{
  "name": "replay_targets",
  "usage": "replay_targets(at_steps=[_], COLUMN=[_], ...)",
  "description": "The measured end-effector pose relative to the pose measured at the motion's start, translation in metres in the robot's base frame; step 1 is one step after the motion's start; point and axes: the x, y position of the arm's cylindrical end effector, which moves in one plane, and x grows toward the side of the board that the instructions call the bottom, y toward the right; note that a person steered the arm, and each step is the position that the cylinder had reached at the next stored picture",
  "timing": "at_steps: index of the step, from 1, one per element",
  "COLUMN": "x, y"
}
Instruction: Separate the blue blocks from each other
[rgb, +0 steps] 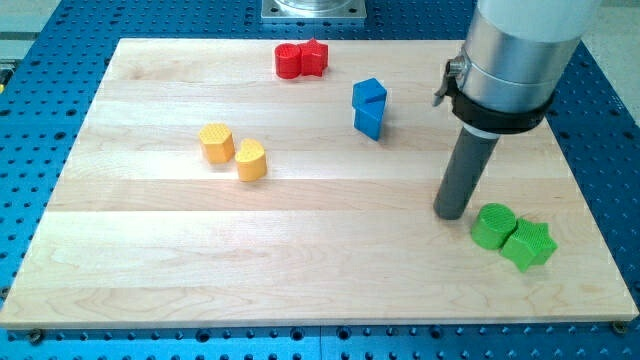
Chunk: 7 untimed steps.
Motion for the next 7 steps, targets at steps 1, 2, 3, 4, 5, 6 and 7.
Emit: replay_targets(at_steps=[1, 2, 3, 4, 5, 6, 7], x=[0.0, -0.012, -0.019, -0.052, -0.091, -0.107, -0.111], y=[0.0, -0.013, -0.014, -0.013, -0.008, -0.007, -0.018])
